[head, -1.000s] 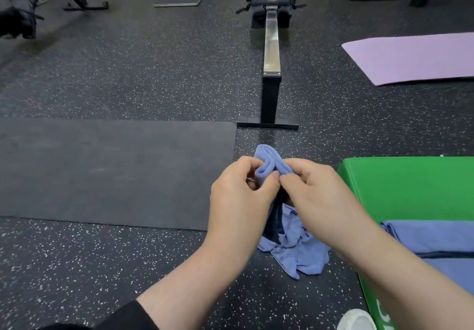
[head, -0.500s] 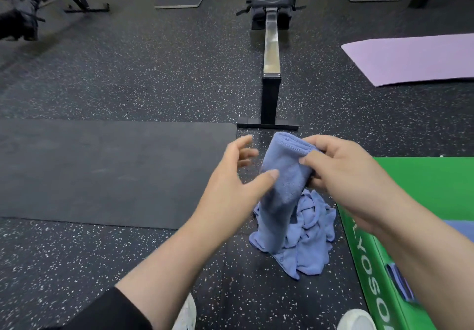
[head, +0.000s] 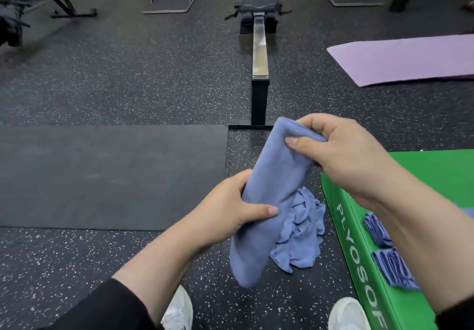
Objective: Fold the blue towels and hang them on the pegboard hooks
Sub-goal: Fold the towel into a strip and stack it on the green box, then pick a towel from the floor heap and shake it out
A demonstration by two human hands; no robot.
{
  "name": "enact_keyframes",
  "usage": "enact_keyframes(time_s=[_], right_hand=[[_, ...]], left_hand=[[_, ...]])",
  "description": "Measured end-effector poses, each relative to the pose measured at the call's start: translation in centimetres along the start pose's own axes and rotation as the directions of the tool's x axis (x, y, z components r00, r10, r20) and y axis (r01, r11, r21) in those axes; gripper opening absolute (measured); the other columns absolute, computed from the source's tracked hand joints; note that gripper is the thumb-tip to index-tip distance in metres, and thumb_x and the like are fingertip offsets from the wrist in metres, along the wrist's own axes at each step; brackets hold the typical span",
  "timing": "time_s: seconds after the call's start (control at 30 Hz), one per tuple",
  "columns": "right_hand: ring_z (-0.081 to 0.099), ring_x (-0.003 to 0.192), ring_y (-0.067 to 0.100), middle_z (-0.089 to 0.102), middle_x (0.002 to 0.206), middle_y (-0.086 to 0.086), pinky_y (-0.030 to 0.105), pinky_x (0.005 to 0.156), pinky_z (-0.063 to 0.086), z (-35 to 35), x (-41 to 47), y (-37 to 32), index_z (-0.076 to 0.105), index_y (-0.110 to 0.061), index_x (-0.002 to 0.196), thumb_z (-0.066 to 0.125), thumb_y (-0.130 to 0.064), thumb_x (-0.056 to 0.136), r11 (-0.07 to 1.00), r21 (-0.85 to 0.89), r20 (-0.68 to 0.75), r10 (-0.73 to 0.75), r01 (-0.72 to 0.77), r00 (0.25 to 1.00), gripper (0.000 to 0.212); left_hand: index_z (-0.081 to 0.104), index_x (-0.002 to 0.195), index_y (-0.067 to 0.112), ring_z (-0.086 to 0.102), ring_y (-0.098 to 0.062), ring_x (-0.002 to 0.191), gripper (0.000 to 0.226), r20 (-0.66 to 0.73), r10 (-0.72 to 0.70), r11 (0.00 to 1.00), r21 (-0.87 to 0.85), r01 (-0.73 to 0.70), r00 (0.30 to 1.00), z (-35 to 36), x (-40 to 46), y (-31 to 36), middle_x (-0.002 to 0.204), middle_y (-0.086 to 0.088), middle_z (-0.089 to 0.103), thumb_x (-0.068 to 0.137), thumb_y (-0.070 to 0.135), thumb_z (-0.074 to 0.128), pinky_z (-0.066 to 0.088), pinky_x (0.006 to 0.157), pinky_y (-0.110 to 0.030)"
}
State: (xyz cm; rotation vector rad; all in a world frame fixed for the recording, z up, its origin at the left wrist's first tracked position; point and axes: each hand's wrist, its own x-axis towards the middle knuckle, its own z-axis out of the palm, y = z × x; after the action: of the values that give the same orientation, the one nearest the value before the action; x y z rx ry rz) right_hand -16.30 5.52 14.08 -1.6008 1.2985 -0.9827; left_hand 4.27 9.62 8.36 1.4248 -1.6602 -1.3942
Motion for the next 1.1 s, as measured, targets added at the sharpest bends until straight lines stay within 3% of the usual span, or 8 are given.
enact_keyframes(time_s=[0.07, 0.3, 0.4, 0.53, 0.6, 0.7, 0.9, 1.1], right_hand=[[0.06, 0.076, 0.006, 0.074, 0.086, -0.005, 0.032, 0.074, 0.046, -0.9, 0.3, 0.3, 0.074, -0.022, 0.097, 0.068, -0.018, 0.094, 1.0, 0.023, -0.042, 0.019, -0.018, 0.999, 0.008], [0.062, 0.087, 0.019, 0.071, 0.094, 0.007, 0.046, 0.083, 0.05, -3.3, 0.6, 1.7, 0.072, -0.023, 0.092, 0.061, -0.018, 0.099, 0.985, 0.147, -0.134, 0.114, -0.095, 0.984, 0.014], [0.058, 0.088, 0.026, 0.069, 0.095, 0.012, 0.05, 0.083, 0.045, -4.0, 0.7, 2.5, 0.072, -0.021, 0.092, 0.062, -0.021, 0.098, 0.971, 0.197, -0.159, 0.165, -0.133, 0.973, 0.012], [0.061, 0.088, 0.024, 0.069, 0.095, 0.009, 0.053, 0.09, 0.051, -4.6, 0.5, 3.3, 0.069, -0.019, 0.095, 0.06, -0.021, 0.101, 0.96, 0.183, -0.169, 0.245, -0.214, 0.955, 0.012], [0.062, 0.087, 0.022, 0.069, 0.095, 0.006, 0.051, 0.093, 0.053, -4.8, 0.3, 3.7, 0.069, -0.02, 0.095, 0.059, -0.024, 0.102, 0.953, 0.173, -0.163, 0.277, -0.249, 0.947, 0.012], [0.063, 0.089, 0.022, 0.069, 0.097, 0.008, 0.047, 0.09, 0.056, -5.2, 0.0, 3.9, 0.068, -0.018, 0.096, 0.059, -0.025, 0.102, 0.945, 0.189, -0.183, 0.302, -0.268, 0.936, 0.013], [0.063, 0.08, 0.017, 0.068, 0.091, 0.005, 0.029, 0.066, 0.057, -6.5, -0.9, 4.2, 0.066, -0.016, 0.095, 0.059, -0.022, 0.102, 0.93, 0.241, -0.208, 0.33, -0.279, 0.921, 0.012], [0.064, 0.076, 0.013, 0.068, 0.085, 0.002, 0.034, 0.08, 0.056, -12.8, -3.5, 3.4, 0.064, -0.016, 0.092, 0.058, -0.02, 0.102, 0.923, 0.237, -0.237, 0.356, -0.302, 0.904, 0.012]], left_hand=[[0.067, 0.11, 0.028, 0.07, -0.02, 0.108, 0.041, 0.016, -0.046, 0.998, 0.039, 0.045, 0.999, -0.4, -0.4, -0.6, 0.108, 0.006, 0.076, 0.074, 0.033, 0.085, 0.053, 0.097, -0.054], [0.07, 0.1, 0.022, 0.066, -0.011, 0.08, 0.037, 0.088, -0.178, 0.972, 0.172, 0.161, 0.98, -1.8, -1.6, -2.0, 0.096, 0.0, 0.077, 0.07, 0.038, 0.084, 0.056, 0.086, -0.044], [0.071, 0.094, 0.019, 0.061, -0.008, 0.071, 0.022, 0.089, -0.196, 0.971, 0.158, 0.181, 0.976, -2.0, -2.2, -2.5, 0.082, 0.006, 0.074, 0.077, 0.027, 0.083, 0.048, 0.07, -0.032], [0.071, 0.089, 0.018, 0.06, -0.01, 0.069, 0.02, 0.028, -0.211, 0.97, 0.126, 0.206, 0.977, -2.5, -2.8, -3.2, 0.08, 0.002, 0.074, 0.079, 0.033, 0.079, 0.045, 0.068, -0.031], [0.071, 0.091, 0.017, 0.062, -0.013, 0.071, 0.027, -0.012, -0.206, 0.973, 0.104, 0.206, 0.979, -2.7, -3.1, -3.3, 0.087, -0.006, 0.076, 0.075, 0.038, 0.077, 0.047, 0.07, -0.033], [0.067, 0.086, 0.013, 0.051, -0.013, 0.063, 0.02, -0.064, -0.182, 0.974, 0.125, 0.188, 0.981, -3.0, -3.2, -3.4, 0.07, -0.003, 0.066, 0.079, 0.028, 0.079, 0.039, 0.064, -0.03], [0.067, 0.085, 0.015, 0.048, -0.014, 0.062, 0.014, -0.046, -0.152, 0.972, 0.171, 0.158, 0.987, -3.1, -3.0, -2.8, 0.067, 0.004, 0.06, 0.078, 0.019, 0.079, 0.036, 0.063, -0.029], [0.068, 0.083, 0.016, 0.049, -0.018, 0.064, 0.015, -0.027, -0.083, 0.996, 0.029, 0.084, 0.996, -0.8, -1.1, 0.5, 0.069, -0.002, 0.062, 0.076, 0.019, 0.081, 0.036, 0.066, -0.034]])
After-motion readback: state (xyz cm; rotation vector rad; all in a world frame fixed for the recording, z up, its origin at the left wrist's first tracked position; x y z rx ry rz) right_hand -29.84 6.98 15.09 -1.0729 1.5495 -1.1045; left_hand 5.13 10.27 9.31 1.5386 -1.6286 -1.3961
